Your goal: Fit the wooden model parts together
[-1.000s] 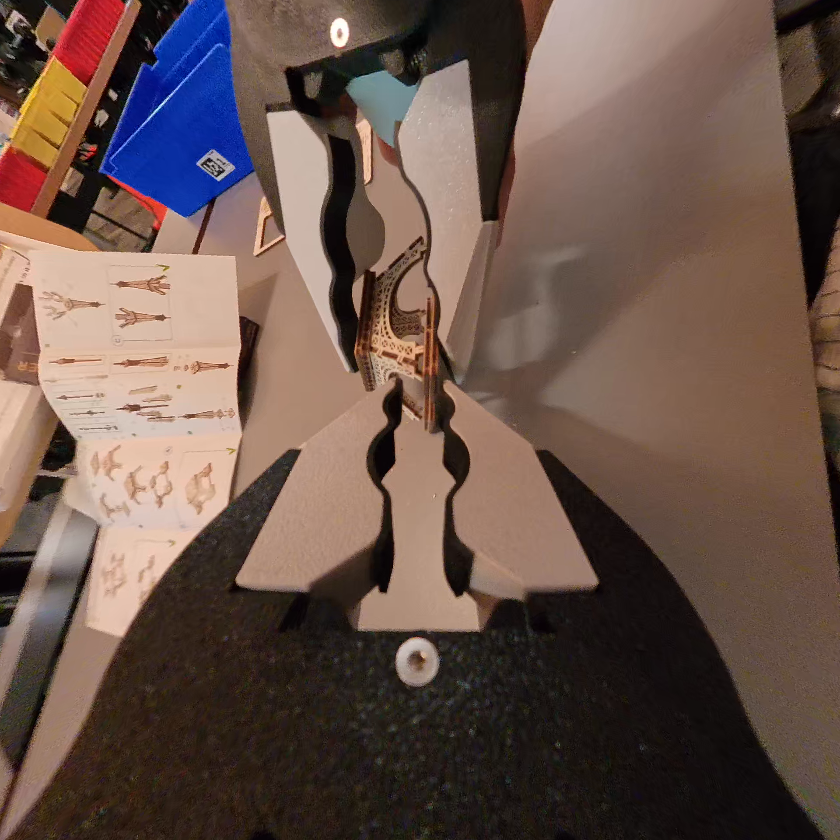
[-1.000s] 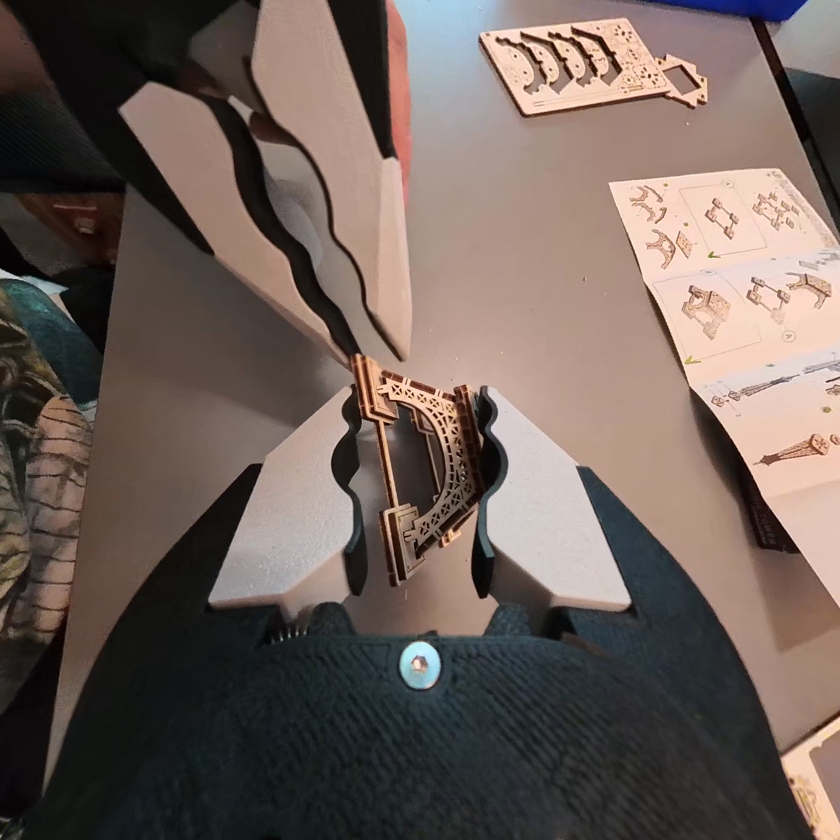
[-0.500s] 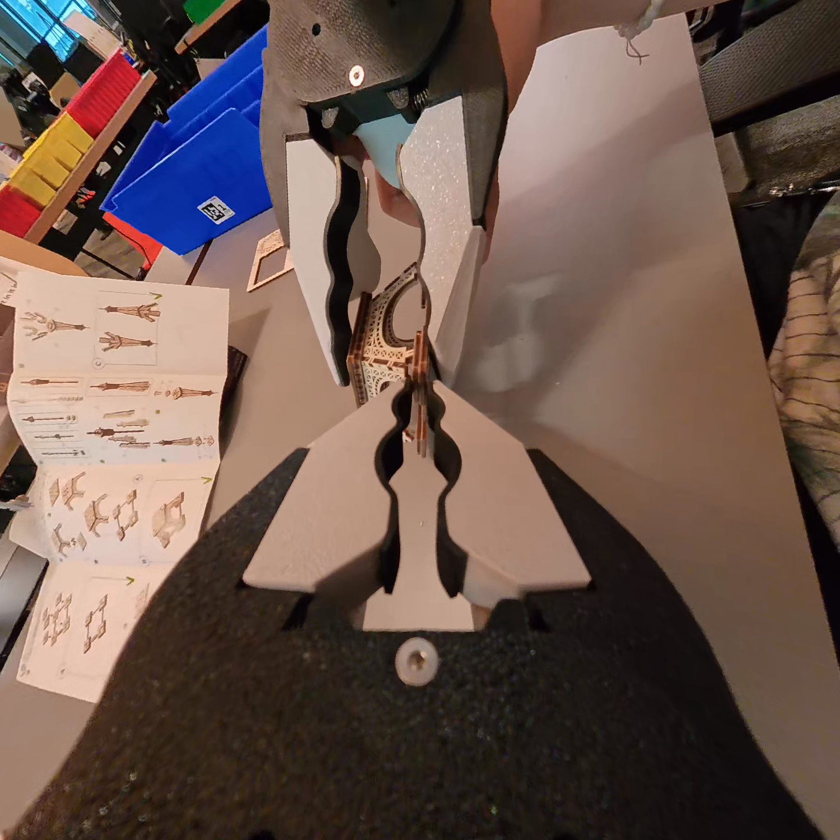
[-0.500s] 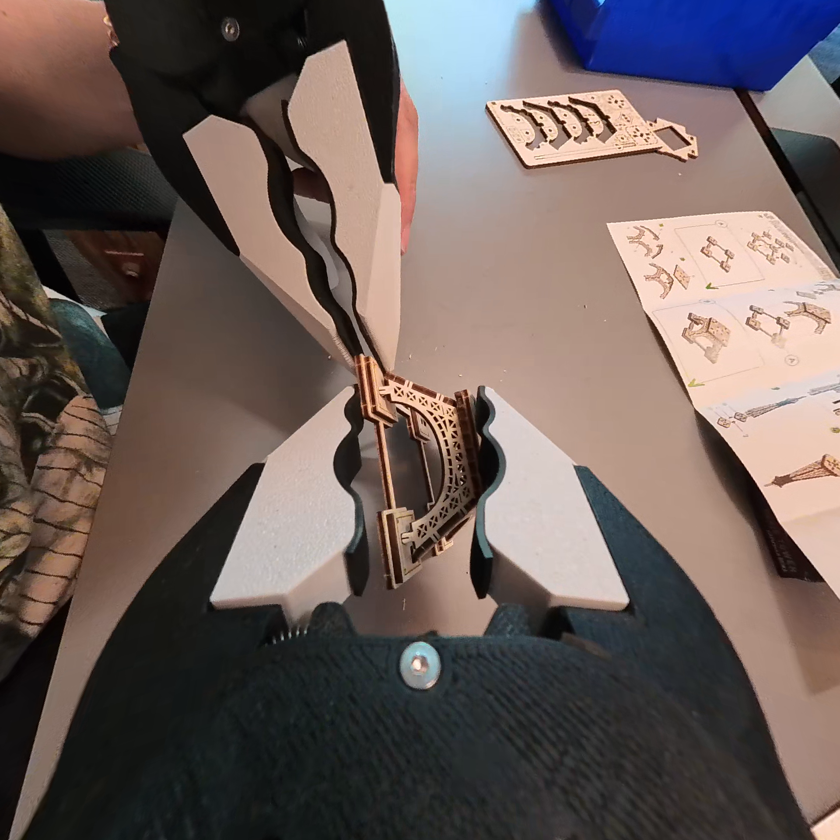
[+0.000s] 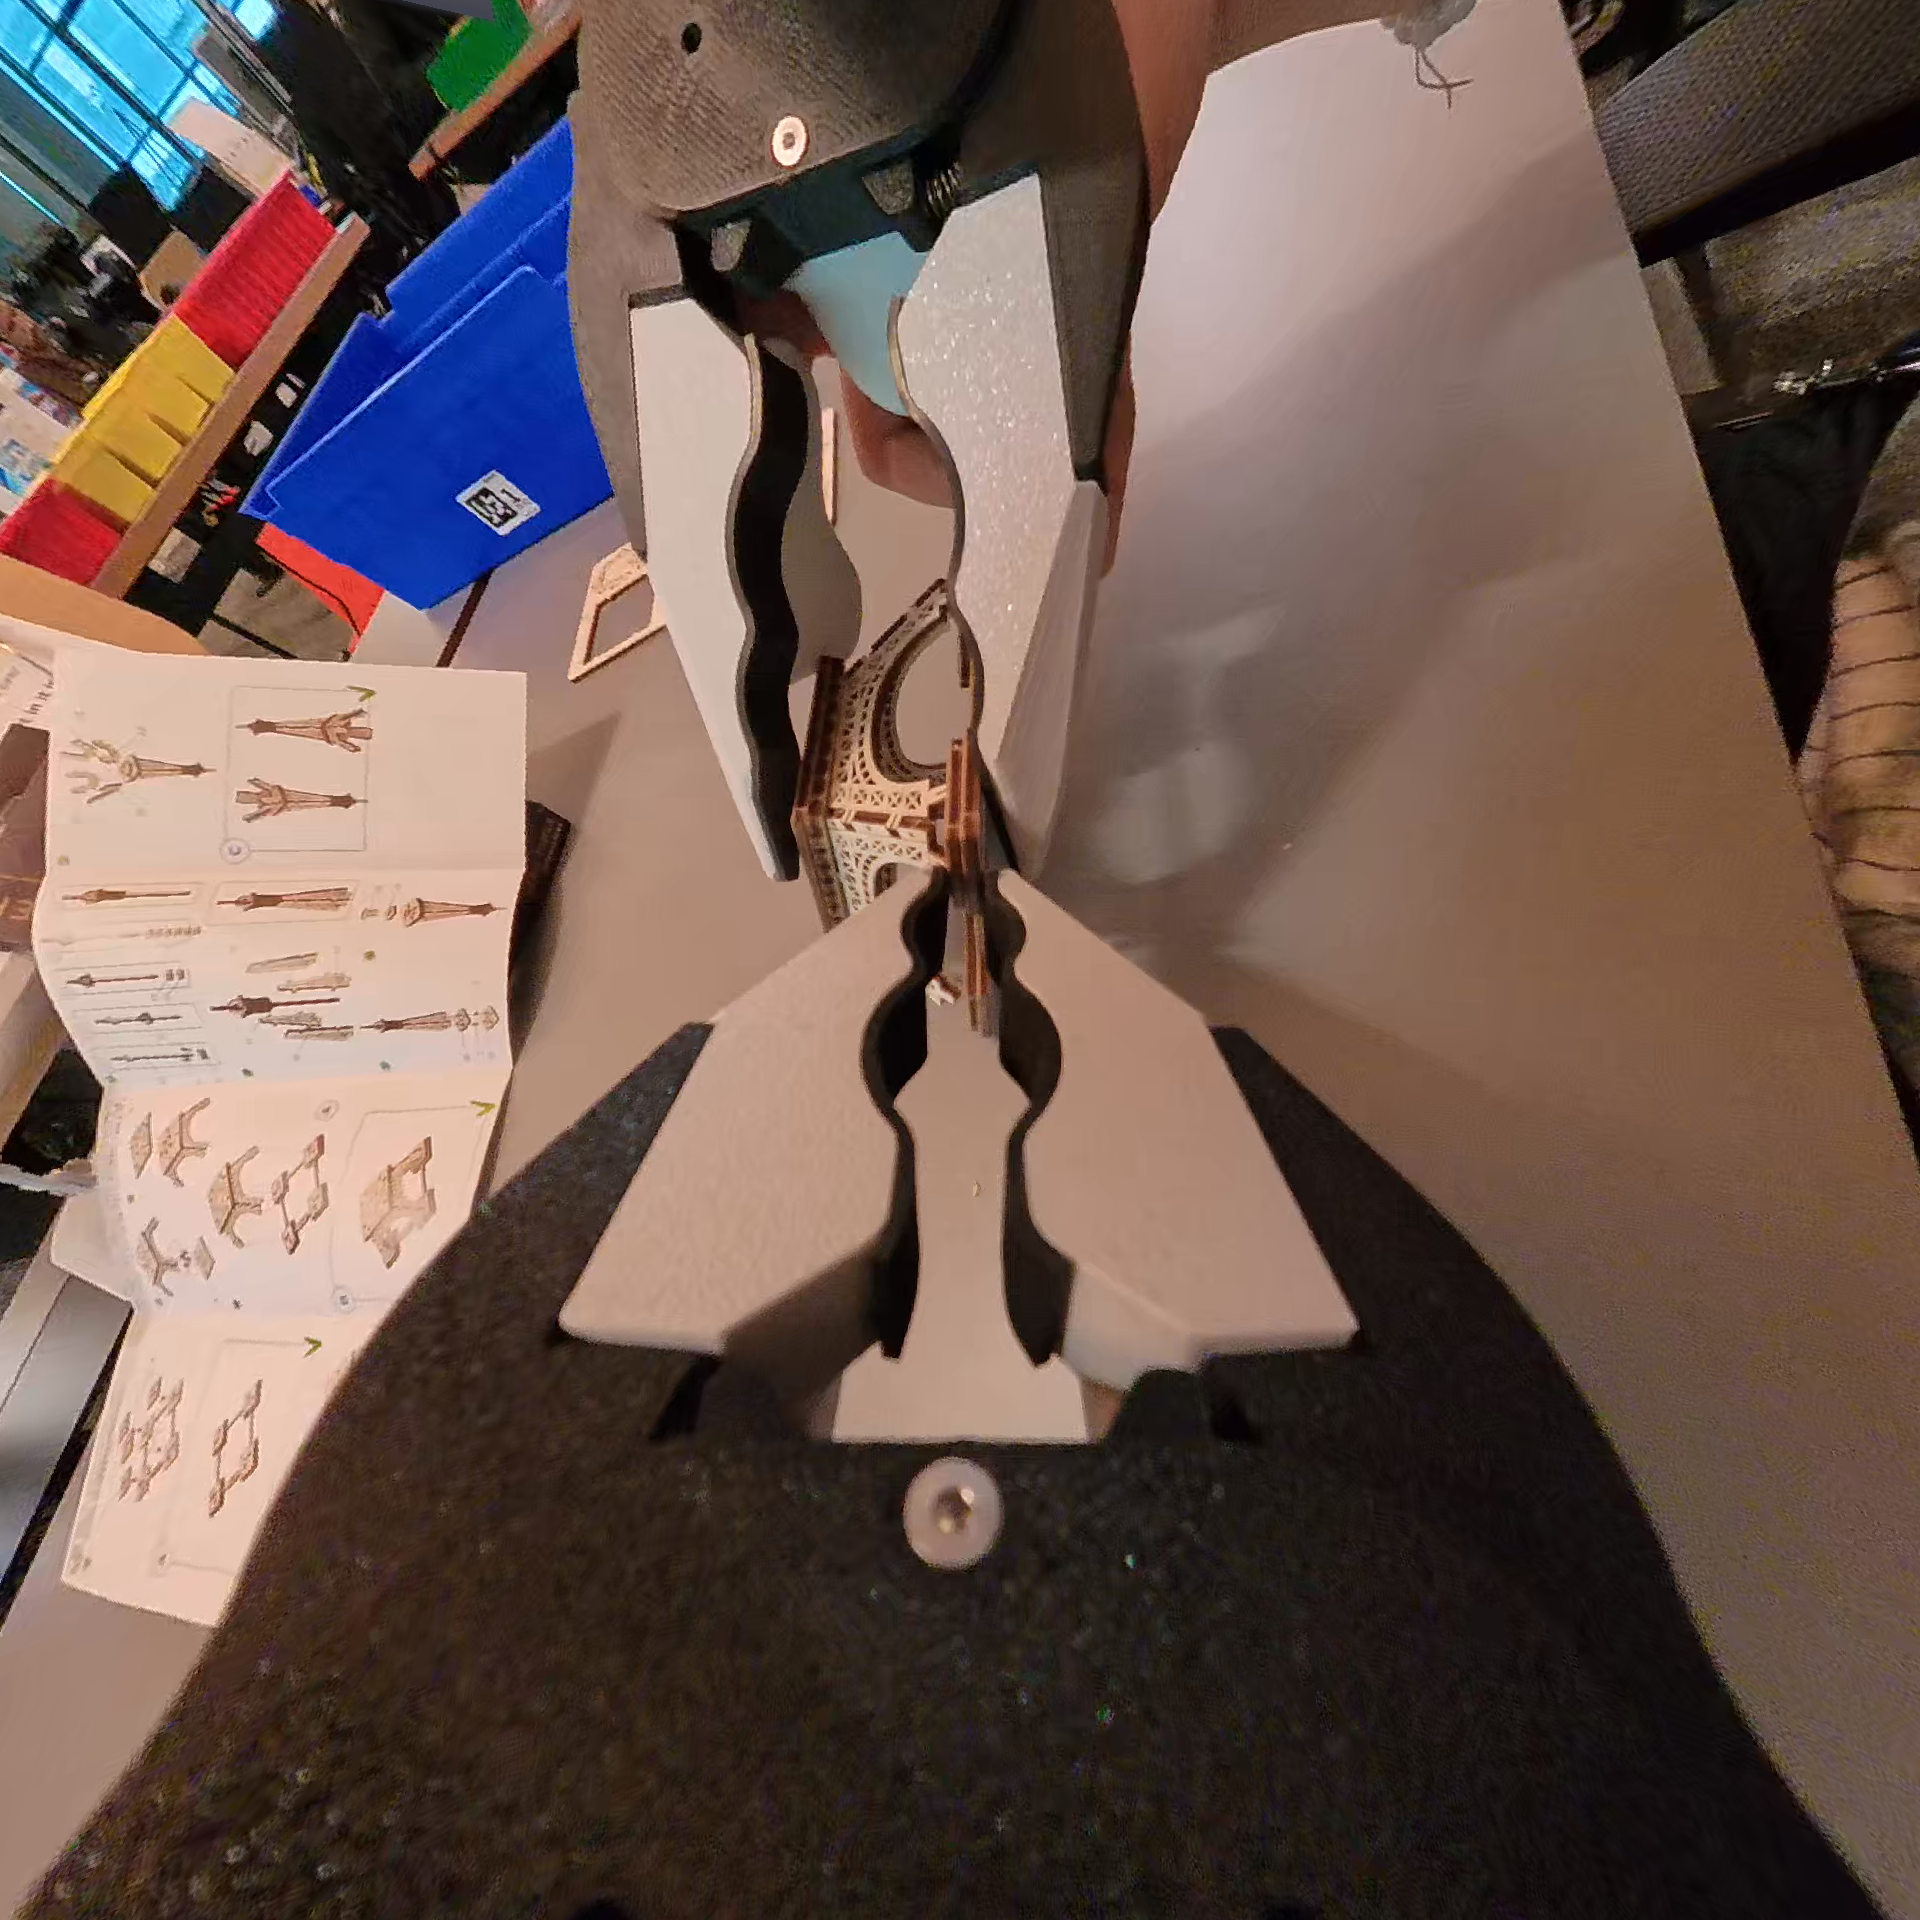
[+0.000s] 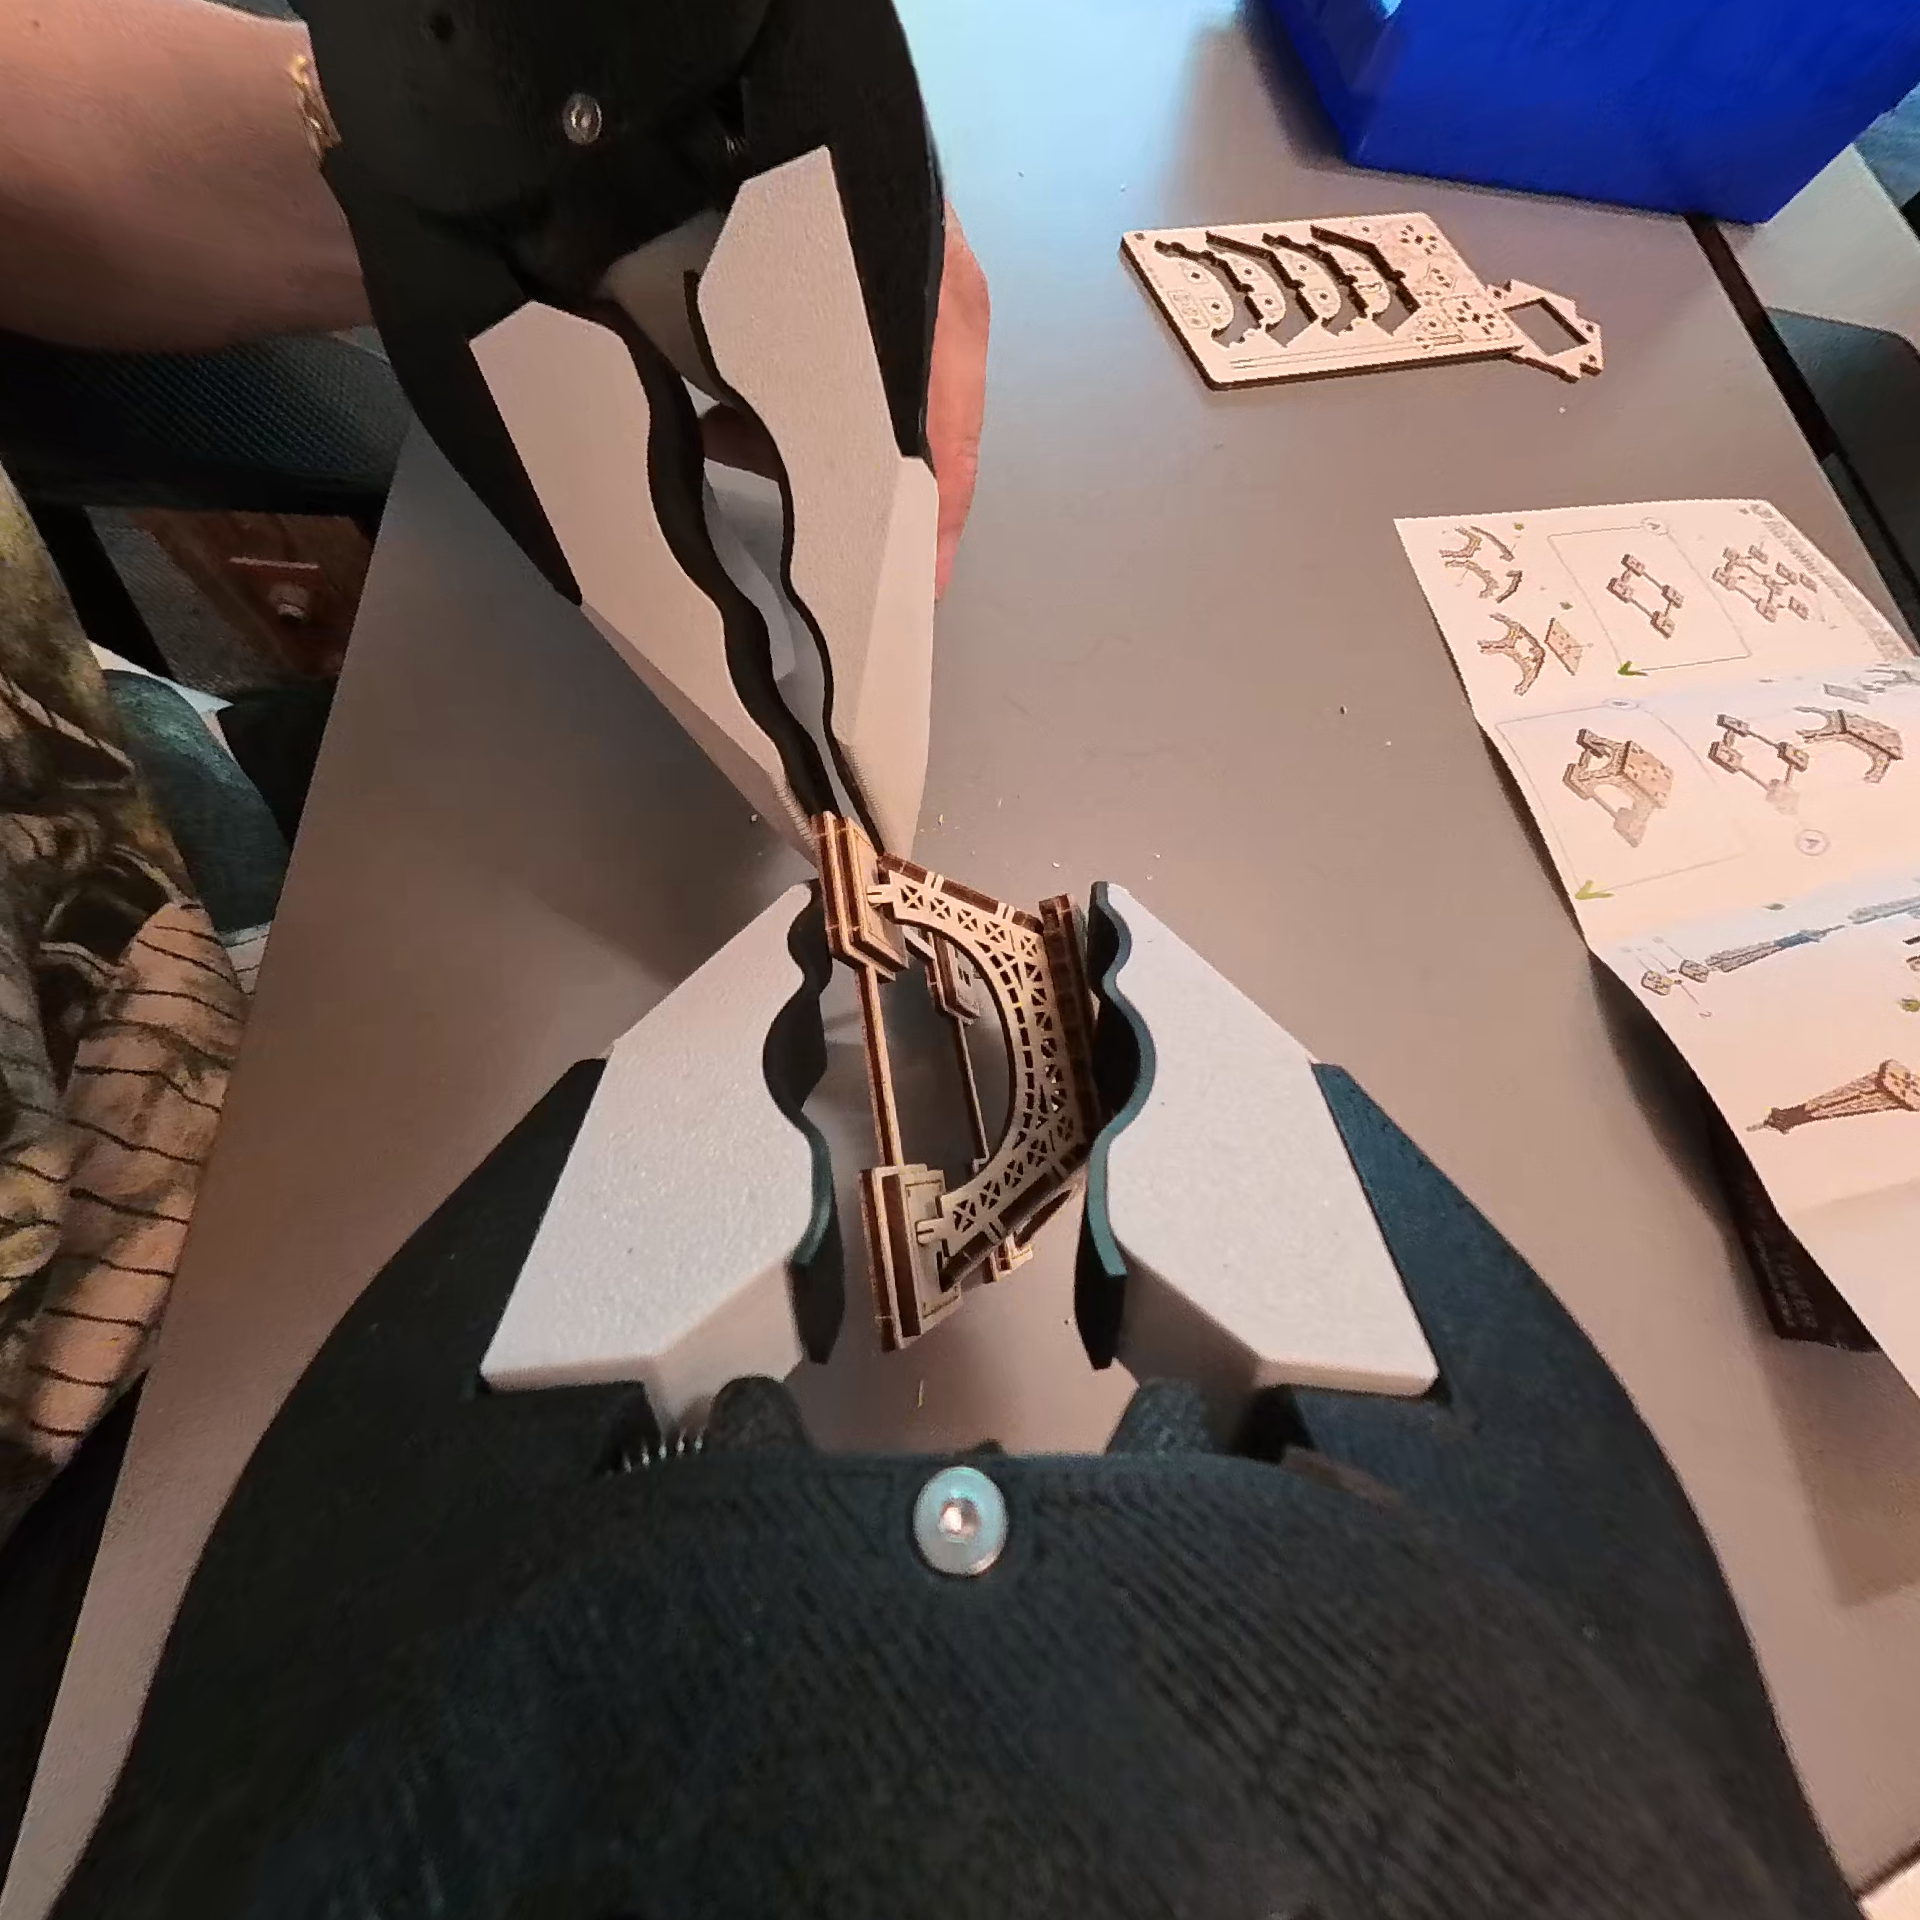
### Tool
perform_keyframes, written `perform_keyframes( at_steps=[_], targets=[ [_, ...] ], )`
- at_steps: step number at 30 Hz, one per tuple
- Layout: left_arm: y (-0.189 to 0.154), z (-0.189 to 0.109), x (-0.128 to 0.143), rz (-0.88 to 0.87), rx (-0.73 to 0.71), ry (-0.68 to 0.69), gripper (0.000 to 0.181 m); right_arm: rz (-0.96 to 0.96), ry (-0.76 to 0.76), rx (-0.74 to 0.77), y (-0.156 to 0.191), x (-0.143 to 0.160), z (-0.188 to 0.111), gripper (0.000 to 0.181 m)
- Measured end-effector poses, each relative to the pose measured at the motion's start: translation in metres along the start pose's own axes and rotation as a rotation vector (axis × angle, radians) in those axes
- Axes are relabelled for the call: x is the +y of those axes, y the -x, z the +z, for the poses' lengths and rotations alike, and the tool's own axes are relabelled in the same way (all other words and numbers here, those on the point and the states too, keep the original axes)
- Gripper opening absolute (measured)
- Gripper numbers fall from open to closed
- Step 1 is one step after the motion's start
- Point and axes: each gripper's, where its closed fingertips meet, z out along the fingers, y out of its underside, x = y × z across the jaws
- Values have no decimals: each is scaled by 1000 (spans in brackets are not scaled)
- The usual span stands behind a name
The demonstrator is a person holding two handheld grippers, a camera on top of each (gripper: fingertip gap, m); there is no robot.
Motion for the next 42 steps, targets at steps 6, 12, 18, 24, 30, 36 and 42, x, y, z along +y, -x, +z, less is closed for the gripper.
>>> perform_keyframes(
  at_steps=[6, 12, 18, 24, 30, 36, 42],
  targets=[
    [2, -2, -2, -15, -19, -86, 3, 29, -35, -10, -1, -2, -1, 46],
    [4, -3, -2, -17, -43, -146, 5, 34, -36, -22, -2, -3, 0, 46],
    [4, -4, -3, -14, -47, -188, 5, 32, -26, -28, -2, -3, 2, 46],
    [4, -4, -1, -12, -23, -201, 4, 33, -22, -30, -3, -3, 4, 46],
    [2, -4, 0, -43, 32, -182, 4, 34, -17, -30, -2, -2, 5, 45],
    [3, -1, 0, -46, 46, -138, 3, 43, -11, -17, -3, 0, 3, 46],
    [2, 2, -5, -44, 23, -110, 3, 98, 37, 95, -9, 5, -4, 57]
  ],
)
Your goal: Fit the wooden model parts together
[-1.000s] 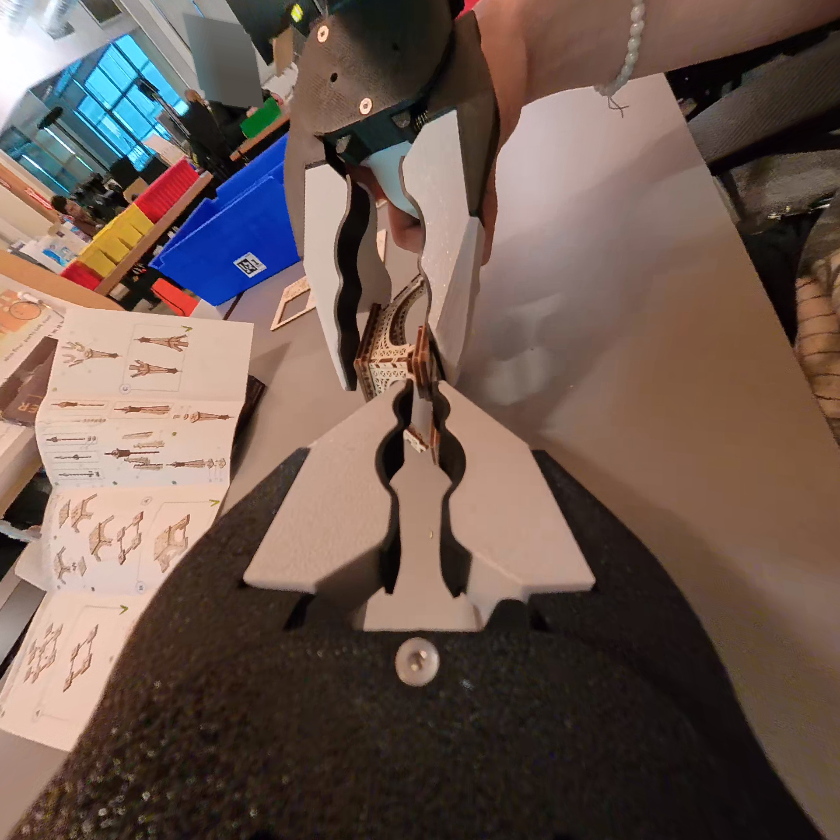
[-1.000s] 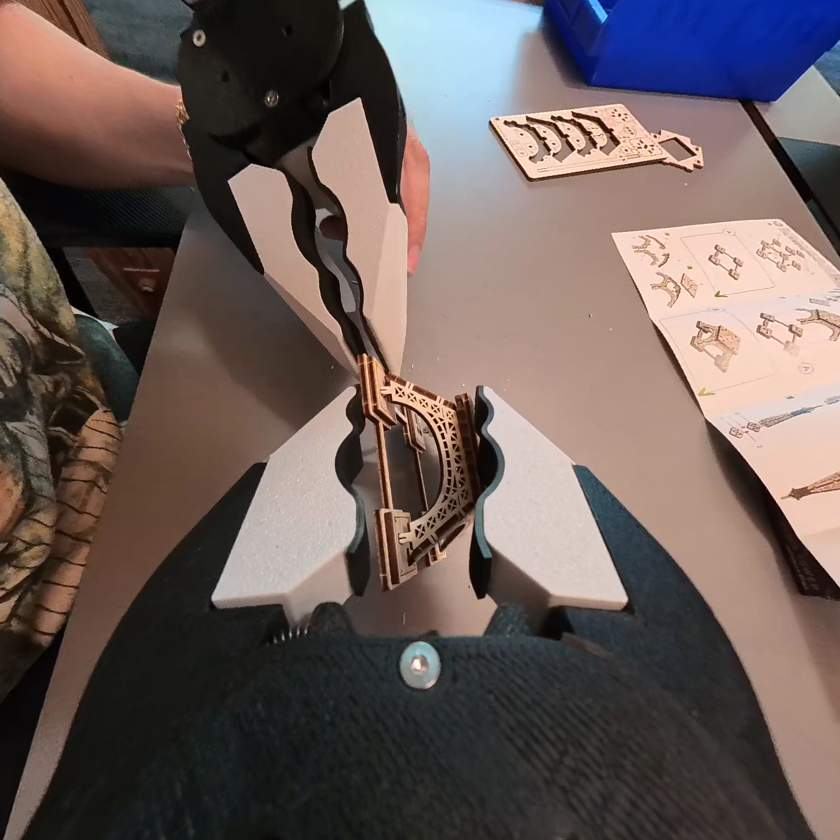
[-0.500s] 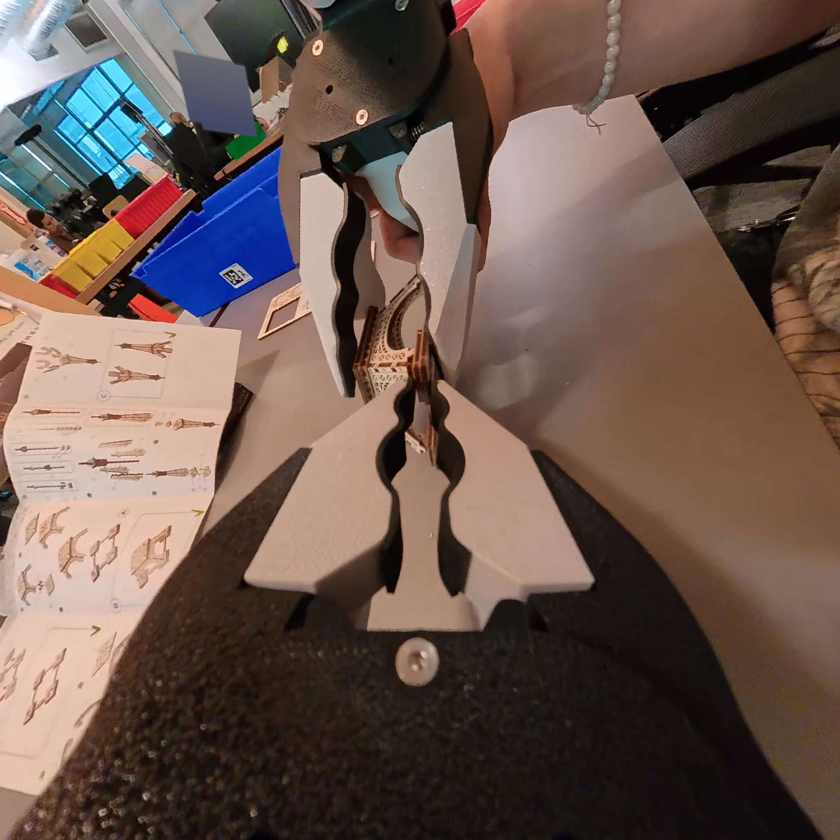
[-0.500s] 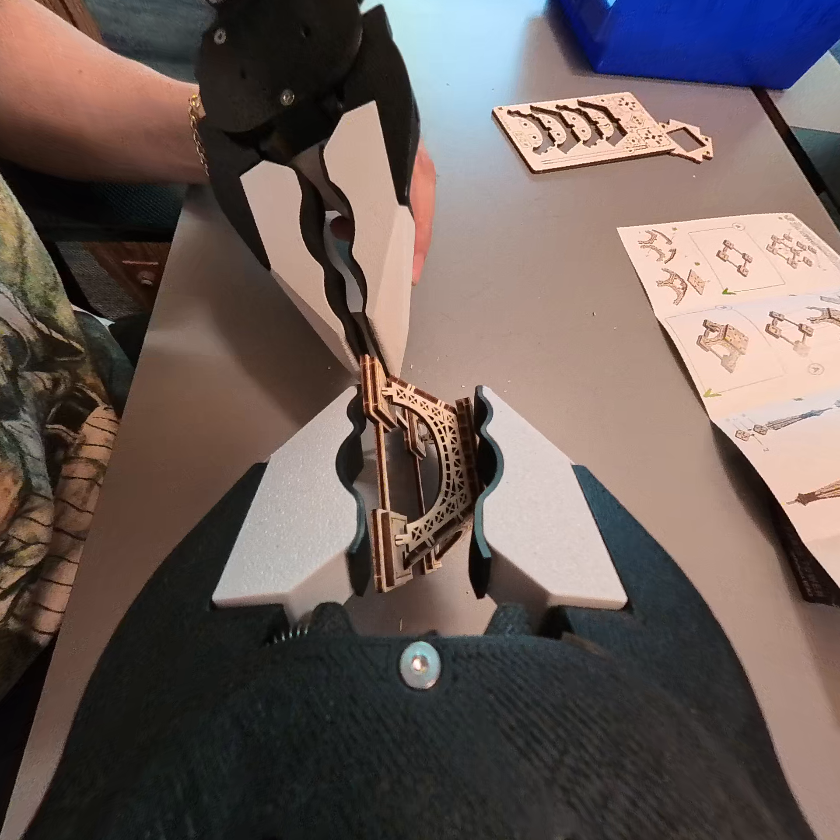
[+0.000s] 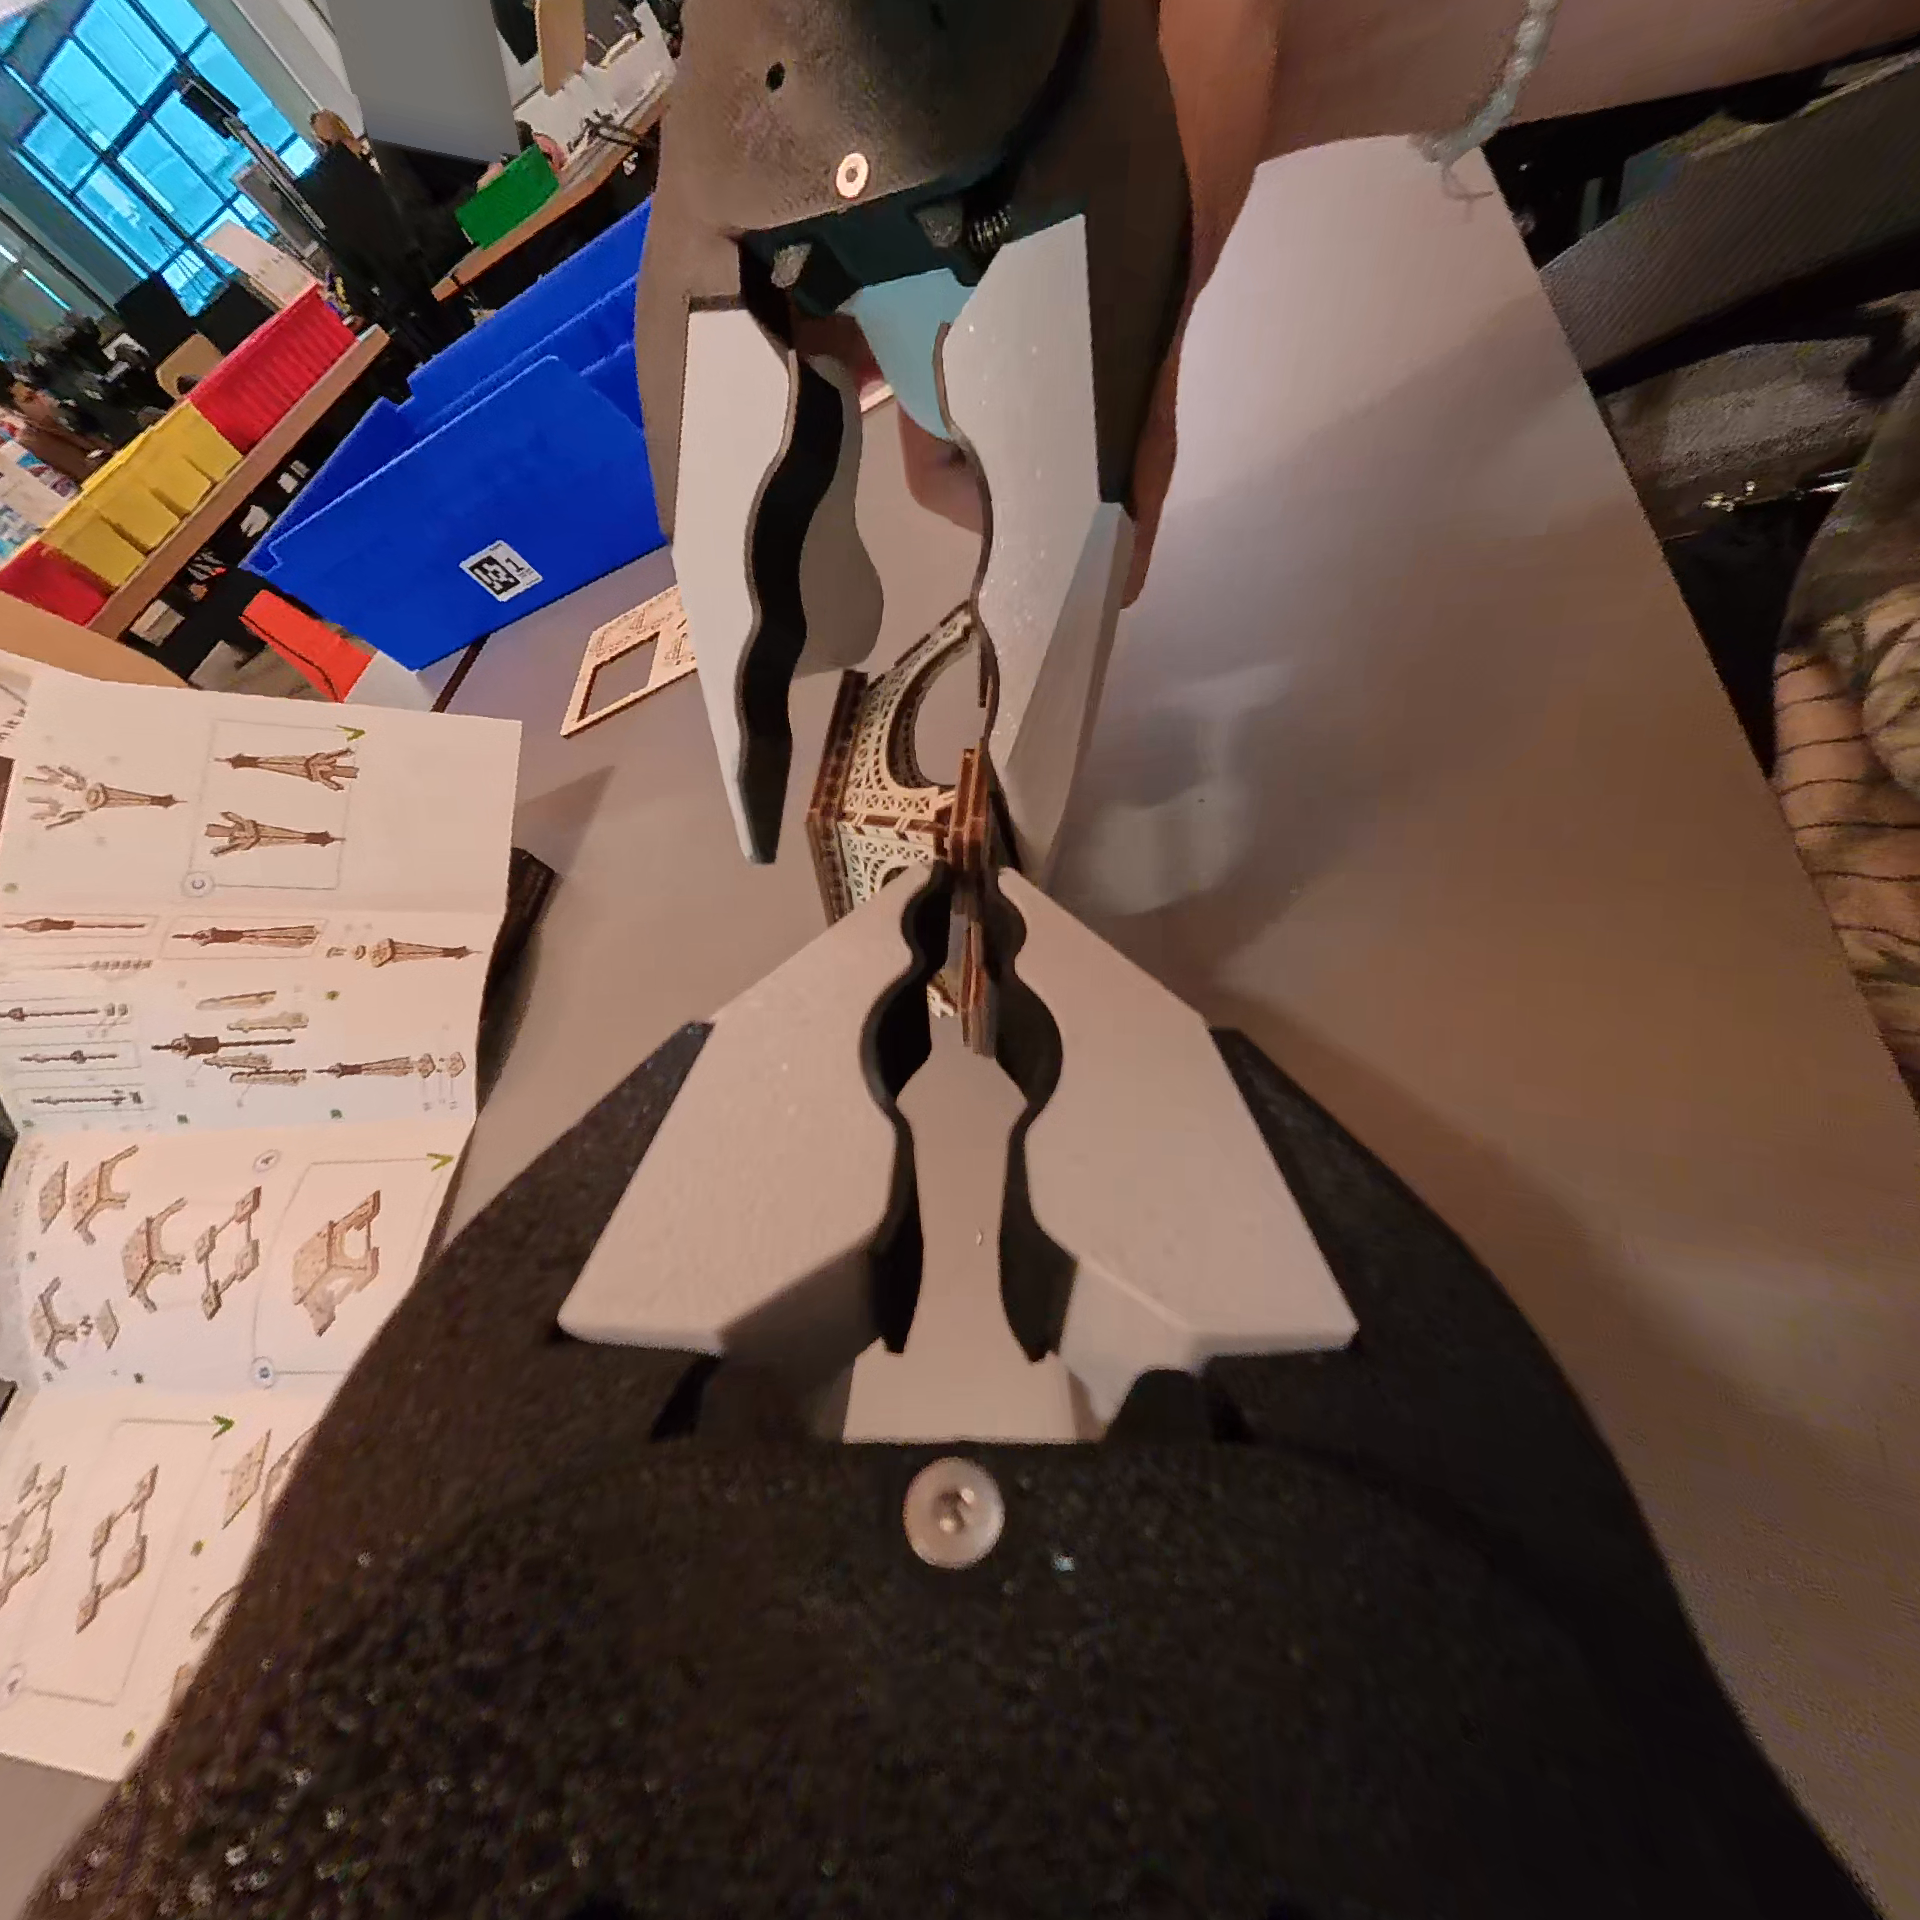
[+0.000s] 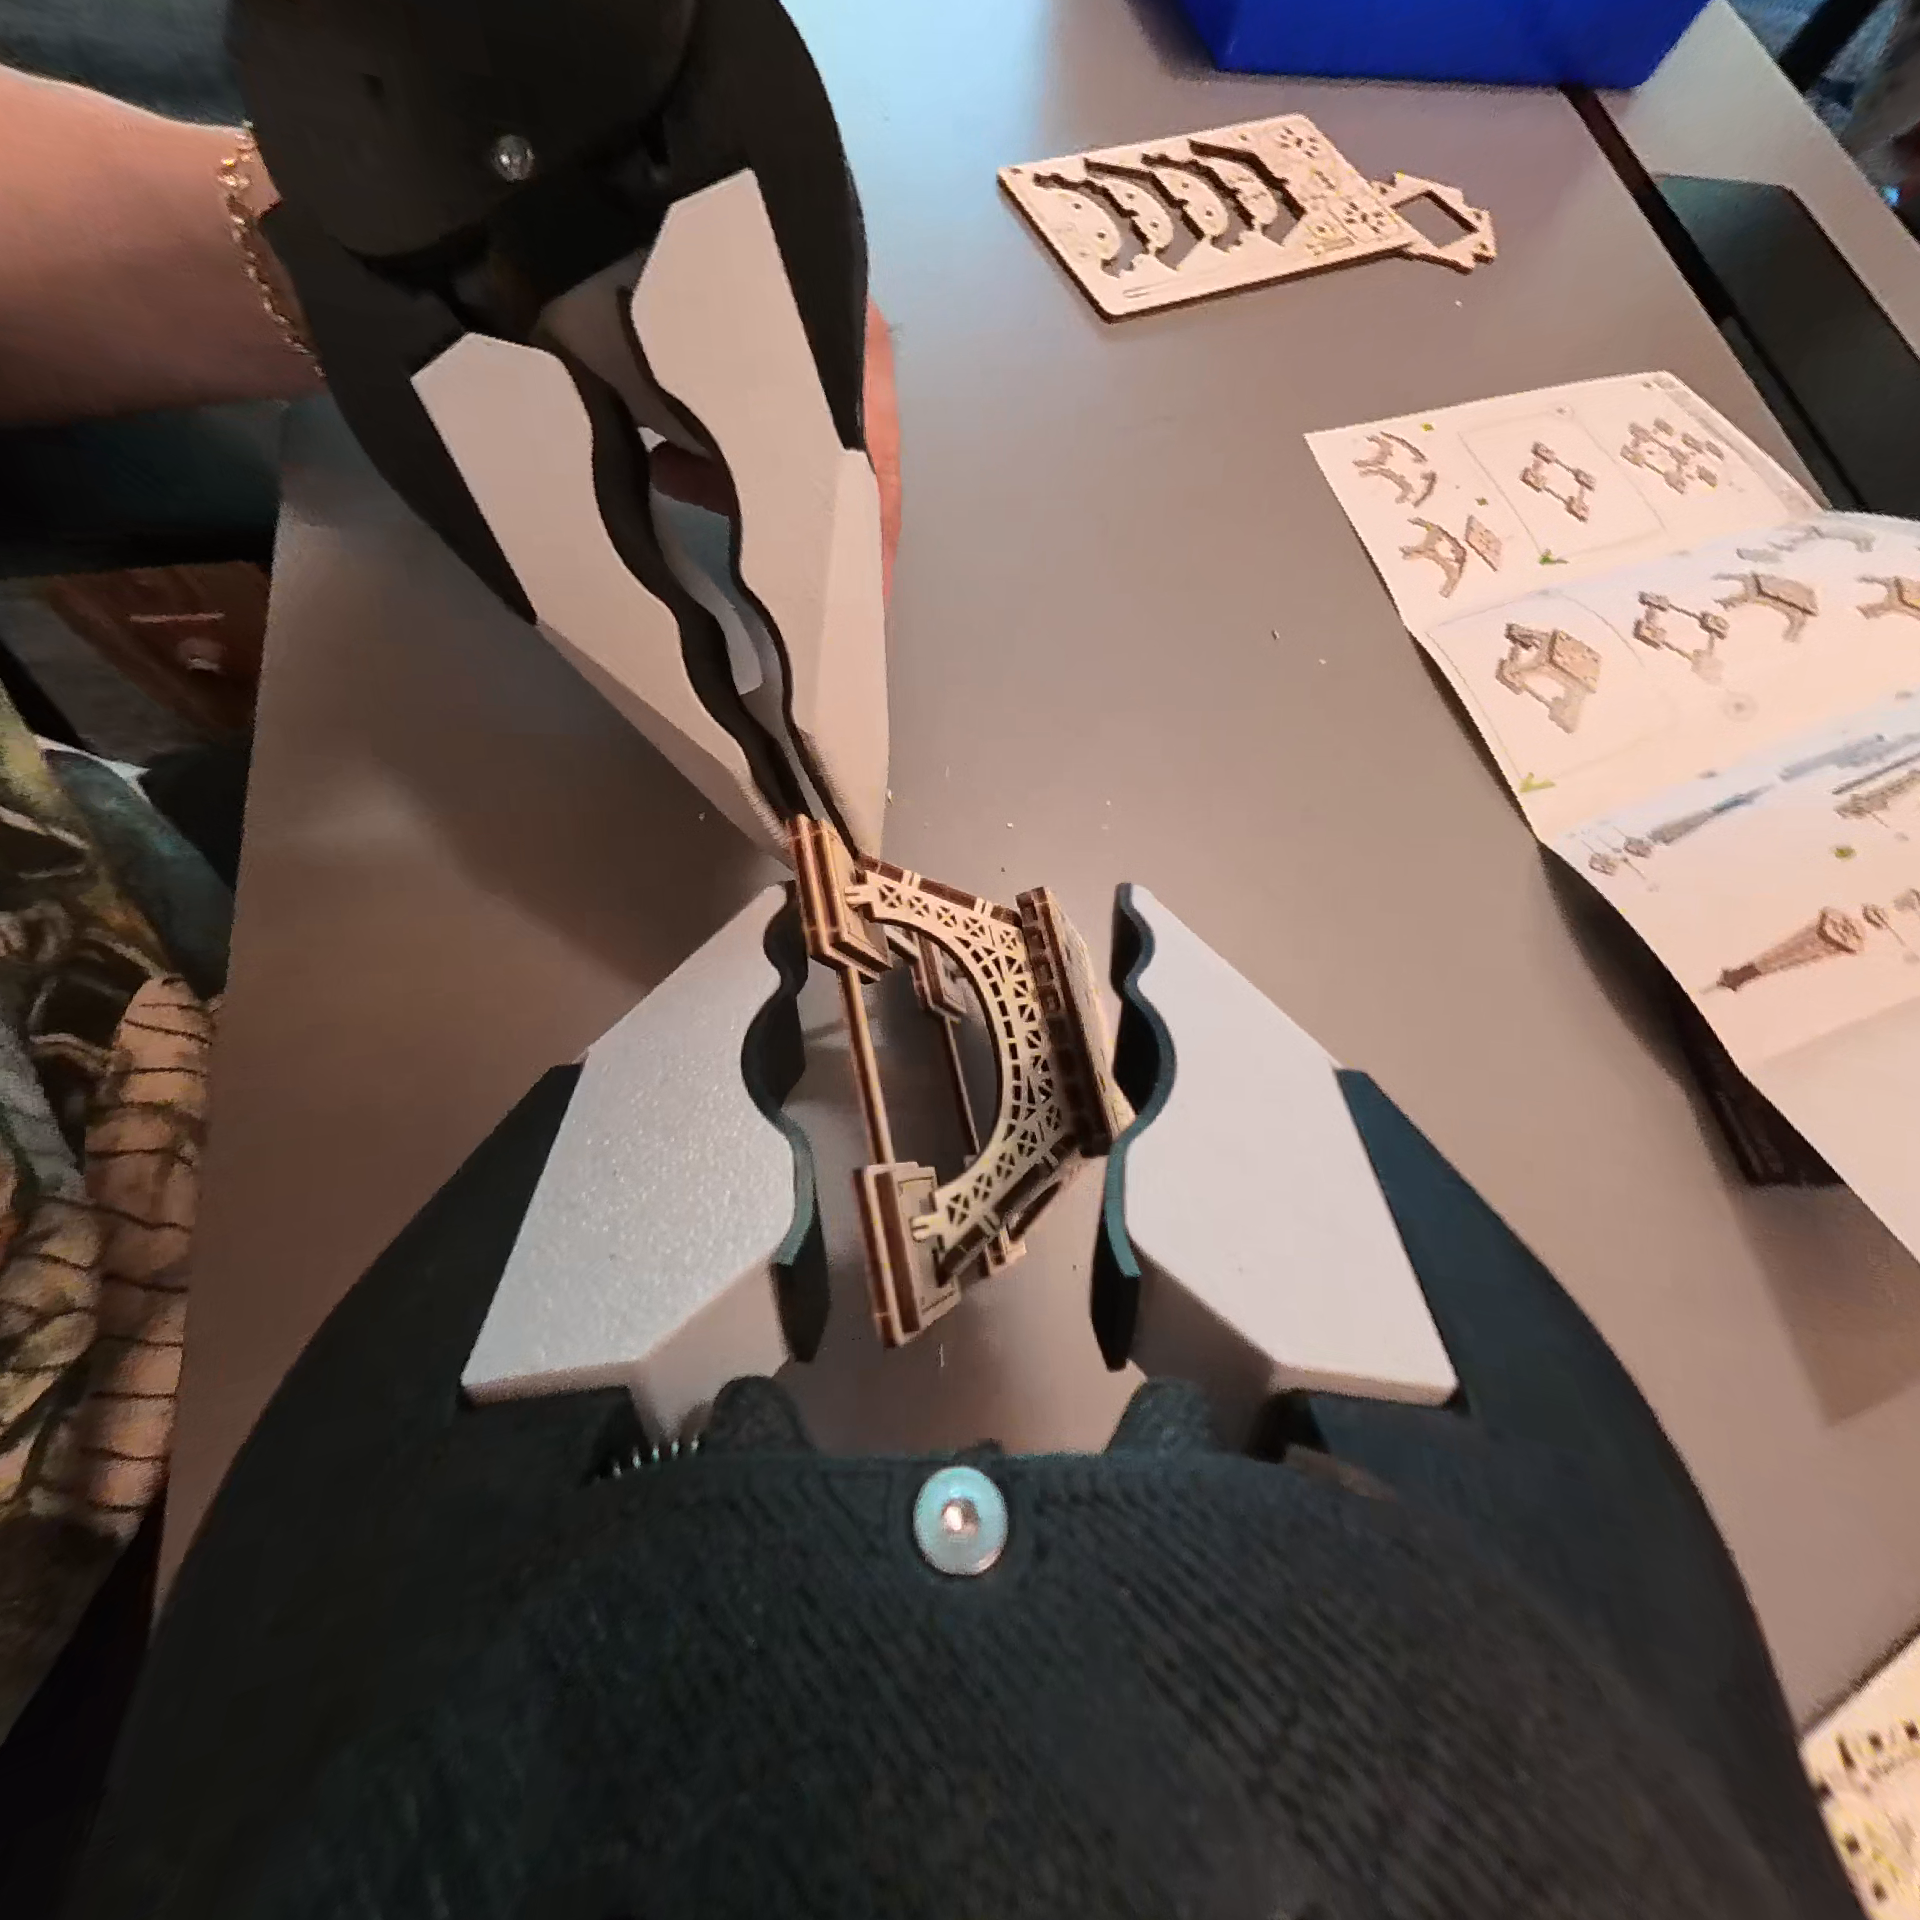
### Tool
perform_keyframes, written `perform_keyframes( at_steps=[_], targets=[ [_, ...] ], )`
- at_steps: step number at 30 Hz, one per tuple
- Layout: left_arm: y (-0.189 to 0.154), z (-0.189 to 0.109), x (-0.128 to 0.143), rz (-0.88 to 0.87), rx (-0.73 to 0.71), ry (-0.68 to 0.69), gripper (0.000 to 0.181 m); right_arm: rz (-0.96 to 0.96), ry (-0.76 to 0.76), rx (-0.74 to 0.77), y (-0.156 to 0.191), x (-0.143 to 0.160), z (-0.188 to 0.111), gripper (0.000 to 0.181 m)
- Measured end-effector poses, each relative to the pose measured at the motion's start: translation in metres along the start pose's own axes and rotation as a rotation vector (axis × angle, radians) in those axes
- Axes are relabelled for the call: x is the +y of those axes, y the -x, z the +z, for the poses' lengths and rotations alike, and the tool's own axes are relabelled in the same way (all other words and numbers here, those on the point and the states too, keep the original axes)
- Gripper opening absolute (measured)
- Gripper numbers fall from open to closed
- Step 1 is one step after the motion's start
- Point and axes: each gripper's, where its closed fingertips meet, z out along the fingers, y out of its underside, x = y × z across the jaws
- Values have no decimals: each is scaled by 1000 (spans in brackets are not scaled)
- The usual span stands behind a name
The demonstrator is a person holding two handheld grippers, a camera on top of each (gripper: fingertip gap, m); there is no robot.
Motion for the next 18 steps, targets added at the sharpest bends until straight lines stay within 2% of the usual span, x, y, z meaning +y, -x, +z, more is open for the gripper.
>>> perform_keyframes(
  at_steps=[7, 12, 18],
  targets=[
    [4, 3, -2, 25, -25, 43, 3, 59, 53, 25, -3, 4, -4, 50],
    [3, 5, 2, 36, -36, 83, 3, 12, 117, 57, -4, 9, -3, 50],
    [0, 5, 2, 49, -14, 63, 3, -9, 77, 5, -1, 7, -2, 49]
  ],
)
